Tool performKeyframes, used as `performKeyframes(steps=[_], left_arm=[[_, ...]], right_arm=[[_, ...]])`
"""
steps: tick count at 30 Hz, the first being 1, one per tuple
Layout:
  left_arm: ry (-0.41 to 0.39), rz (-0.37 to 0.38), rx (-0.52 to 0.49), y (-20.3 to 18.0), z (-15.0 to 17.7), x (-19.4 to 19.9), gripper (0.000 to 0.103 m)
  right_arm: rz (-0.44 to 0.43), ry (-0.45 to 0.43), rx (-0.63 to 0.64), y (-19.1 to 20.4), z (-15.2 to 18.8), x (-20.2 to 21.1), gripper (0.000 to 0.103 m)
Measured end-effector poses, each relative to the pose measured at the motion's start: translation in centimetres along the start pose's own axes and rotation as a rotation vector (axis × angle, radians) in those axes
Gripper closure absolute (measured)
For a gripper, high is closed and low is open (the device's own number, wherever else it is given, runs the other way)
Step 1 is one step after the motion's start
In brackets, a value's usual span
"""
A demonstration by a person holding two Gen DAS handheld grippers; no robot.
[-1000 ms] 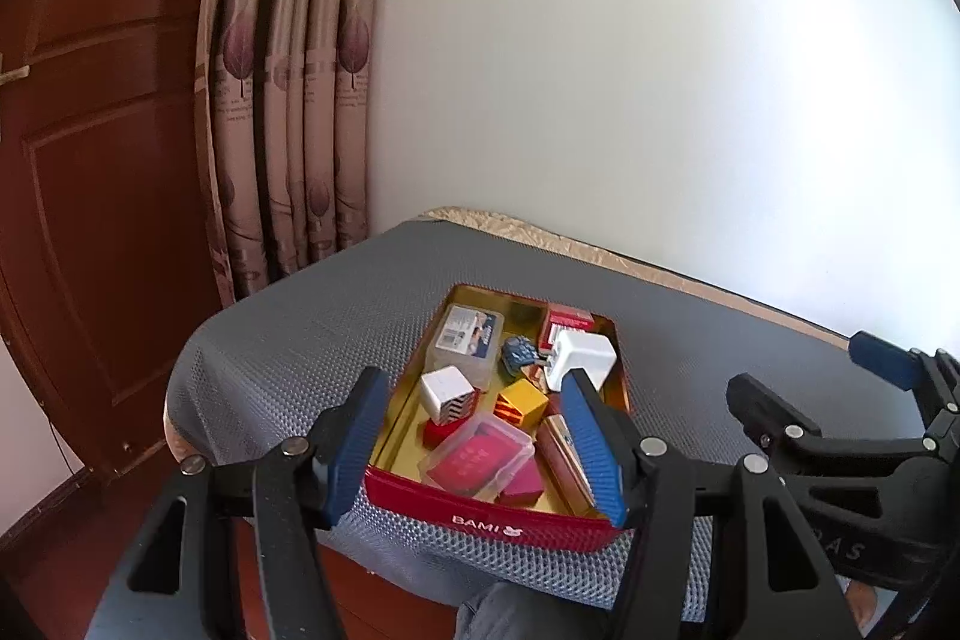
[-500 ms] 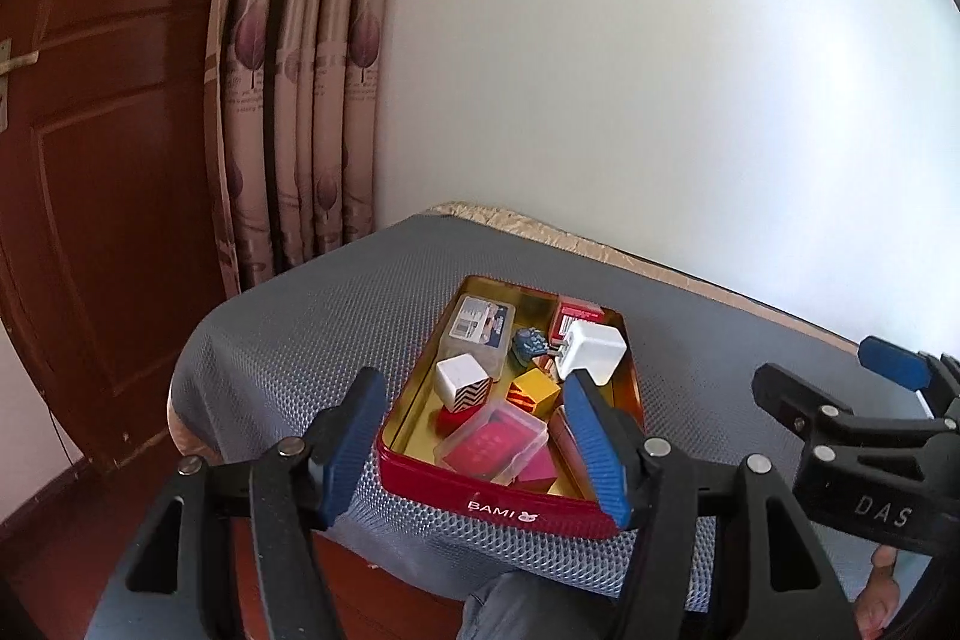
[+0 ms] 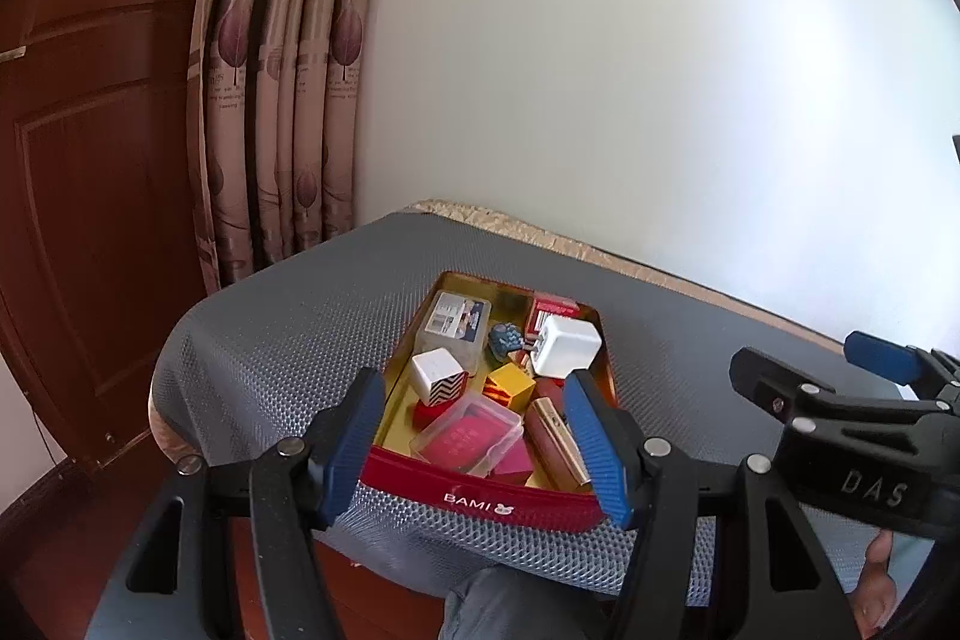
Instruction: Organize rigid objects
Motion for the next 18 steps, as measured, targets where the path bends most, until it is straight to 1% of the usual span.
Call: performKeyframes(steps=[2,5,6,8,9,12,13,15,18], left_arm=[[-0.014,-0.002,-0.018,-0.2,0.0,0.3,0.04],[-0.03,-0.027,-0.062,-0.6,0.0,0.4,0.04],[-0.028,-0.027,-0.065,-0.6,0.0,0.4,0.04],[-0.01,-0.014,-0.052,-0.6,0.1,0.2,0.04],[0.001,-0.012,-0.045,-0.5,0.2,0.1,0.04],[0.021,-0.037,-0.055,-0.3,0.3,-0.3,0.04],[0.024,-0.04,-0.053,-0.2,0.3,-0.3,0.04],[0.038,-0.038,-0.046,-0.1,0.4,-0.5,0.04],[0.063,-0.055,-0.048,-0.1,0.6,-0.8,0.04]], right_arm=[[-0.011,-0.037,-0.006,-0.1,-0.1,0.5,0.0],[-0.036,-0.124,-0.001,0.0,-0.2,1.4,0.0],[-0.077,-0.156,0.0,0.1,-0.1,1.8,0.0],[-0.128,-0.164,-0.007,0.2,0.1,2.1,0.0],[-0.127,-0.152,0.002,0.2,0.1,2.0,0.0],[-0.03,-0.16,0.045,-0.1,0.0,2.1,0.0],[-0.015,-0.165,0.053,-0.1,0.0,2.1,0.0],[-0.013,-0.166,0.059,-0.1,-0.1,2.2,0.0],[-0.018,-0.162,0.056,0.2,-0.1,2.2,0.0]])
Point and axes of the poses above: each gripper's, at about its wrist camera, not at the fingertips, and x roughly against the way its jaws point, y to its left, z to its underside, the point moved 4 cm from there along -x, roughly the way its jaws point, and after that the axes turned 7 degrees about -y, right-handed, at the moved point
